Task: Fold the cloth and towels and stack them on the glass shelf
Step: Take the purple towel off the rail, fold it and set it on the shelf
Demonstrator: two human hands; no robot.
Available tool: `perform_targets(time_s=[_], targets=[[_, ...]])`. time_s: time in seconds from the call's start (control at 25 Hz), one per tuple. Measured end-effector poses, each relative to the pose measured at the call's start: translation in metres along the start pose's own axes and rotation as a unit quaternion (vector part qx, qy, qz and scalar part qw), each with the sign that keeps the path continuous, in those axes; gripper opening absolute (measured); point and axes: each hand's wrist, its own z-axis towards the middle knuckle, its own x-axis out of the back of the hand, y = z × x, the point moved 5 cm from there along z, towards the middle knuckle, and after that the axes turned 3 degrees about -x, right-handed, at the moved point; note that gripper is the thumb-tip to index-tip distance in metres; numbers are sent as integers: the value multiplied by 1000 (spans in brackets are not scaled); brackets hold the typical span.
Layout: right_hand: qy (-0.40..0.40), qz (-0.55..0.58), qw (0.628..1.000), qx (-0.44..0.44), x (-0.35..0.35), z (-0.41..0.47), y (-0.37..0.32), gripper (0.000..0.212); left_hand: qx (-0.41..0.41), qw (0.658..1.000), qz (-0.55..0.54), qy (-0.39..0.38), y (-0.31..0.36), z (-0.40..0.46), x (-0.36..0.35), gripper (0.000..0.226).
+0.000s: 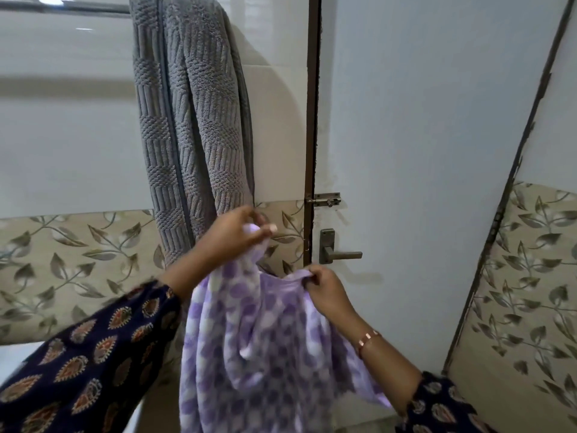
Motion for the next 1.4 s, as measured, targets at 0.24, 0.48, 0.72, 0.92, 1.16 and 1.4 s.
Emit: perform_targets(time_s=[0.24, 0.48, 0.72, 0.92, 1.16, 1.4], targets=[[-62, -49, 992, 102, 25, 10, -49, 8, -72, 985, 11, -154, 13, -14, -55, 44], [-170, -46, 984, -9, 39, 5, 2, 25, -54, 997, 41, 32, 20, -6, -24, 30], [-168, -157, 967, -111, 72, -6, 65, 18, 46, 979, 114, 164, -17, 1, 18, 25], [-105, -252, 962, -9, 89, 15, 13, 15, 87, 976, 142, 140, -49, 4, 7, 17], [-96, -209, 972, -54, 81, 27, 39, 12, 94, 984, 126, 85, -64, 12, 17, 22], [-12, 96, 972, -215, 126, 40, 55, 20, 185, 932, 293, -109, -100, 11, 30, 59]])
